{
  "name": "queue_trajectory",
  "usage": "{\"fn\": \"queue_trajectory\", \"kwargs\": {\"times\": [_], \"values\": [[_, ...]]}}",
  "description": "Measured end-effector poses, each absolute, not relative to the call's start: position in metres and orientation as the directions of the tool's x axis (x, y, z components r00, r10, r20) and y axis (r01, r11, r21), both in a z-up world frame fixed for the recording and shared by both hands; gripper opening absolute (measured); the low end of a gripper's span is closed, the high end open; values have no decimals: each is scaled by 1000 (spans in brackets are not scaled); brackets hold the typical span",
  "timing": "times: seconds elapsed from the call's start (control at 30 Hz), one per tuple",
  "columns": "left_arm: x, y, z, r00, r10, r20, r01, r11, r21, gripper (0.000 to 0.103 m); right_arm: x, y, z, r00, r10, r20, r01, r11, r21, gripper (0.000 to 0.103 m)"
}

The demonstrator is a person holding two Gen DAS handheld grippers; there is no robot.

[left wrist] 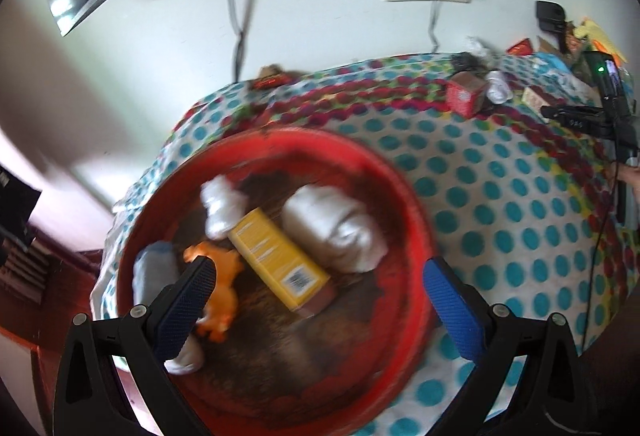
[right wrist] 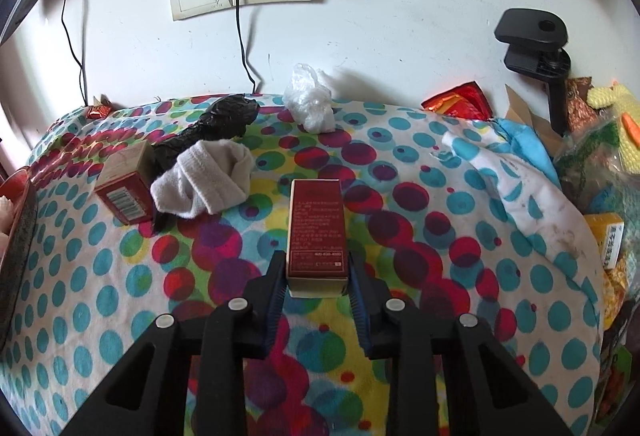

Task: Organize objects
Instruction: 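Grasp the dark red box with the right gripper while the left gripper returns to the bedspread, then lift the dark red box with right gripper while left gripper approaches small tan box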

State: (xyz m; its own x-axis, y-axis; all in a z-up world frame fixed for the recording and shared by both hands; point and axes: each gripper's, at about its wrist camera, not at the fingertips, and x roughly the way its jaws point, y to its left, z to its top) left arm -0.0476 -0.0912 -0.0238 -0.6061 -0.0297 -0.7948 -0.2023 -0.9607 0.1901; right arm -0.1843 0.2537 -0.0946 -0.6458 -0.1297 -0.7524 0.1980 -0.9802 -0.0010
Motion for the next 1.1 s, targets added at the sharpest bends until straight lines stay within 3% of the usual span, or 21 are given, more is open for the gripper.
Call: {"fn": "queue_trajectory", "kwargs": {"times": [0.47, 0.9, 1.1], "values": [[-108, 33, -40, -541, 127, -831, -454, -876, 161, 103, -152, 272, -92, -650, -147, -746, 190, -981, 27, 30], [-183, 78, -56, -489, 176, -854, -512, -850, 119, 103, -157, 270, -97, -623, -141, -769, 195, -981, 23, 30], [-205, 94, -56, -508, 164, -846, -559, -809, 179, 103, -158, 276, -98, -620, -155, -769, 182, -982, 51, 30]]}}
